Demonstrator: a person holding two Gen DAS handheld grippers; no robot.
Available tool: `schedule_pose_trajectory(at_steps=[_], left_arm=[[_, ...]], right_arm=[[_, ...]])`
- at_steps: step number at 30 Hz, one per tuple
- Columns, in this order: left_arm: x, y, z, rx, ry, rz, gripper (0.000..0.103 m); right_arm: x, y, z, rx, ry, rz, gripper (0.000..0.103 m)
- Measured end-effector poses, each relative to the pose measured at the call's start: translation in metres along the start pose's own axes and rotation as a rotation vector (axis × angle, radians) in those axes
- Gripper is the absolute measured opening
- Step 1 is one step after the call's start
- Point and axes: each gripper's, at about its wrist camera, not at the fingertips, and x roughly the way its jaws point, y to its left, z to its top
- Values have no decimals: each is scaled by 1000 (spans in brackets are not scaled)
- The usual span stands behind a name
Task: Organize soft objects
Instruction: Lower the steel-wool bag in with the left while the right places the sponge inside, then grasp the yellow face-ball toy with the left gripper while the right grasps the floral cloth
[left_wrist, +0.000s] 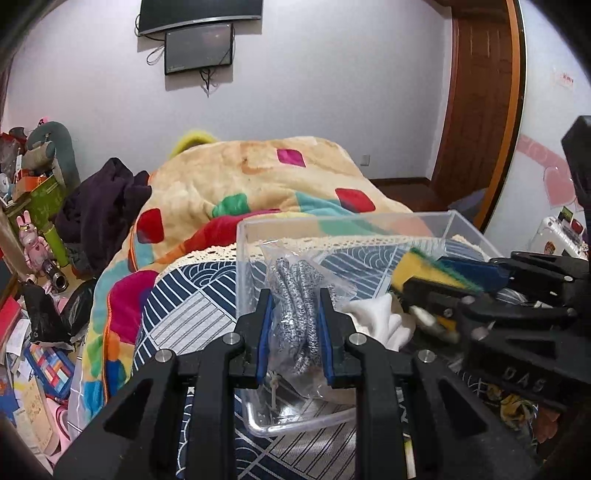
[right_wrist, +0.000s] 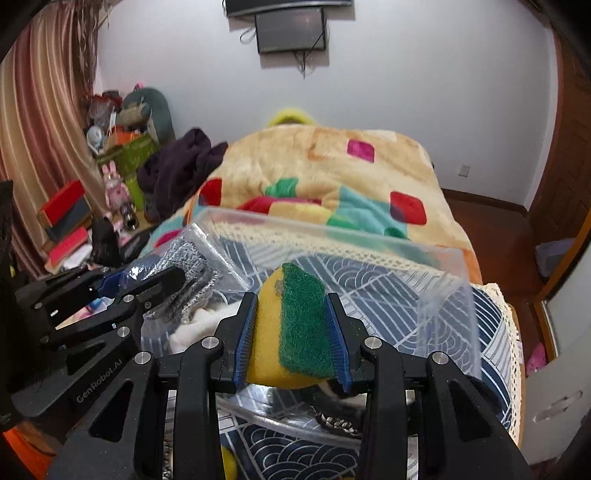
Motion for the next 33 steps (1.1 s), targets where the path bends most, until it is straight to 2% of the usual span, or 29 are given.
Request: schedule_pose_trajectory(at_steps=[8, 11, 13, 14, 16, 23, 28, 33], left_arm=[[1, -3, -1, 14, 30, -7, 23], [-3, -4, -3, 8, 35, -29, 31], [-6, -3, -4, -1, 33, -43, 38], [-8, -2, -6, -5, 31, -50, 44], [-14, -3, -8, -4, 23, -57, 48], [-45, -4, -10, -11, -36, -70, 55], [-74, -6, -9, -12, -93, -88, 60], [-103, -11, -12, 5, -150, -98, 70]], right_arm=[[11, -2, -7, -2, 49, -21, 36], [10, -6, -5, 10, 59, -14, 39], [6, -8, -6, 14, 56, -11, 47], [2, -9, -7, 15, 47, -5, 48], [-4, -9, -7, 24, 30, 3, 56], [-39, -8, -9, 12, -59, -17, 59], [-66, -11, -9, 25, -135, 4, 66], [-94, -6, -17, 2, -216, -35, 72]])
